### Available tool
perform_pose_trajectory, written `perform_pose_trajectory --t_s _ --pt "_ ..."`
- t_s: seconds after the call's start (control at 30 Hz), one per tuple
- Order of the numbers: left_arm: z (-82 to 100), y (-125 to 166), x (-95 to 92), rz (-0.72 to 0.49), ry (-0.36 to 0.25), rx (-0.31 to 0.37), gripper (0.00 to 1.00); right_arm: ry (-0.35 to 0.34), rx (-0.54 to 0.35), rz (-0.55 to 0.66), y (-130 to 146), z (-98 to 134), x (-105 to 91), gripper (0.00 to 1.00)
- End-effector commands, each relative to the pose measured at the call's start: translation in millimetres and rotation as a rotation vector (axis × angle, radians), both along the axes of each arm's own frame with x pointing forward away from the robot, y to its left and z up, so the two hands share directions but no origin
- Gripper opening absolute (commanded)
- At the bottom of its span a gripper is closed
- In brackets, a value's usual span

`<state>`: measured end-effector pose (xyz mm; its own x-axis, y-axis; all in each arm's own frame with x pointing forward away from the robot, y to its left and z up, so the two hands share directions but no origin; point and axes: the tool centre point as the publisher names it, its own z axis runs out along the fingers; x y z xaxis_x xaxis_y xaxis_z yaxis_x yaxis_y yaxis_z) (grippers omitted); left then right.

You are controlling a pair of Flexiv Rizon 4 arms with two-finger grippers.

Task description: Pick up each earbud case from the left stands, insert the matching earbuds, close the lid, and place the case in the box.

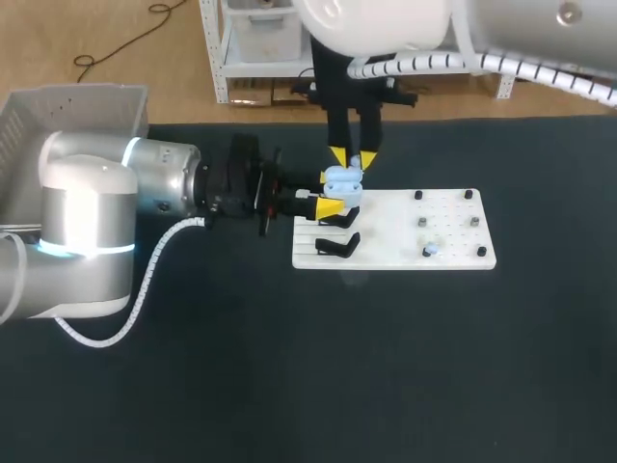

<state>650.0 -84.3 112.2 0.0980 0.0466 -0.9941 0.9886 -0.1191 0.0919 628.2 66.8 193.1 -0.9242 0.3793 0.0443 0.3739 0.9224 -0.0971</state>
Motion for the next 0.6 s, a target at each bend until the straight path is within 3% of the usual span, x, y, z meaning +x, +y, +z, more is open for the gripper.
perform_pose_trajectory --t_s 0.03,0.6 --pt "-0.7 -0.5 0.2 0.001 -0.001 0.0 0.0 -0.005 0.0 -0.032 1.4 -1.6 -1.7 0.0" --pt "-0.7 -0.5 0.2 0.001 -0.001 0.0 0.0 -0.068 -0.03 -0.233 10.1 -10.5 1.8 0.0"
